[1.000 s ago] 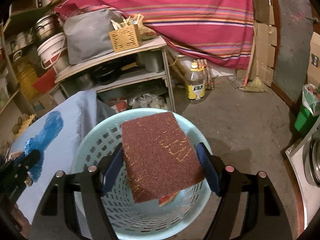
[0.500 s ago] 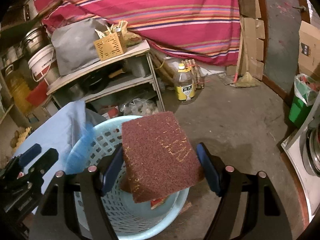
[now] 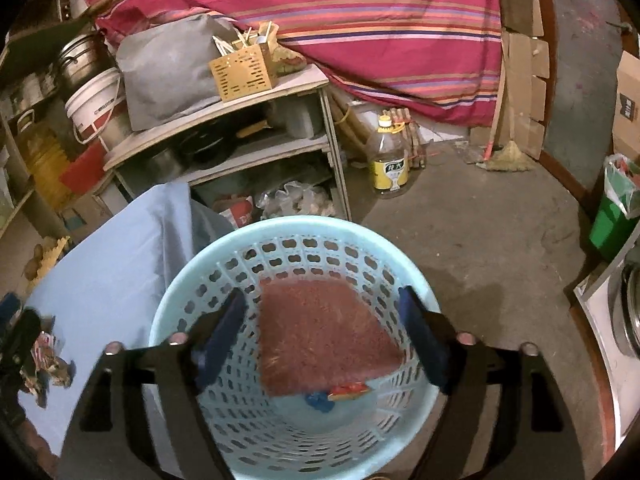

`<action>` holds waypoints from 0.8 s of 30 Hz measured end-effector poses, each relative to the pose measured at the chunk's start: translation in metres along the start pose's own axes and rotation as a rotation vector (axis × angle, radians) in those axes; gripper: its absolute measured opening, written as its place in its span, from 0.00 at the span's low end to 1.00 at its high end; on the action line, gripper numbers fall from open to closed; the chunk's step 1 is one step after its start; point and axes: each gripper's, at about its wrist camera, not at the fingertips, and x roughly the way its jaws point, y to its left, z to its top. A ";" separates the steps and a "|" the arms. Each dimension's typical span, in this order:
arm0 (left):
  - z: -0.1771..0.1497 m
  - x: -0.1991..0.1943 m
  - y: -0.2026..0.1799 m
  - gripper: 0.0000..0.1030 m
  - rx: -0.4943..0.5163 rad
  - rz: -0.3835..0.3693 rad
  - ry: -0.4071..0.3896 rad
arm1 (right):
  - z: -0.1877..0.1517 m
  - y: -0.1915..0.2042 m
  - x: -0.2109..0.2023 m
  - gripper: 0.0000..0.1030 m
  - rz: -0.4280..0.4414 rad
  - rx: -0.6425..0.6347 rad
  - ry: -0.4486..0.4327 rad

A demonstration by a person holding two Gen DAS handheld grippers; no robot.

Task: Collect trash
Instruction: 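Return both tools from the basket to the trash pile on the table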

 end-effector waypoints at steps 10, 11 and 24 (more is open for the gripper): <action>-0.024 -0.038 0.109 0.95 -0.085 0.159 0.007 | -0.007 0.041 -0.009 0.88 -0.013 -0.052 -0.035; -0.028 -0.042 0.124 0.95 -0.104 0.178 0.008 | -0.008 0.049 -0.008 0.88 -0.012 -0.064 -0.033; -0.078 -0.074 0.263 0.95 -0.219 0.418 0.044 | -0.049 0.162 -0.014 0.93 0.105 -0.186 -0.035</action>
